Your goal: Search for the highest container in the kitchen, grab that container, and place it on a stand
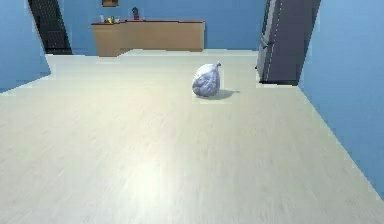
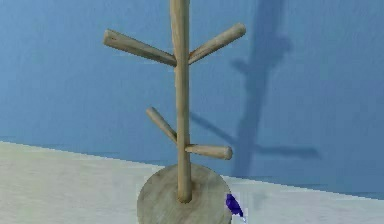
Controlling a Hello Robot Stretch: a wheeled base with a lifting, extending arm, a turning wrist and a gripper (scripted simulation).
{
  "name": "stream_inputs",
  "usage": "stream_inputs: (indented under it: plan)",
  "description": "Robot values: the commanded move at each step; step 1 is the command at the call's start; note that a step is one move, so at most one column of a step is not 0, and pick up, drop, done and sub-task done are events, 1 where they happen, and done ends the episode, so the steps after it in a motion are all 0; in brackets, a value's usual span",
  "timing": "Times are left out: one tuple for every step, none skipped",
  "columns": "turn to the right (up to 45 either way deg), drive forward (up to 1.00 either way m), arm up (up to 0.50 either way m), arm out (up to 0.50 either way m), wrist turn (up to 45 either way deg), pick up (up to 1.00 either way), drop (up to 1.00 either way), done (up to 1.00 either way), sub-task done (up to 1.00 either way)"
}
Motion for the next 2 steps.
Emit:
stream_inputs:
  plan:
    - [-12.0,0.00,0.00,0.00,0.0,0.00,0.00,0.00,0.00]
    - [-3.0,0.00,0.00,0.00,0.0,0.00,0.00,0.00,0.00]
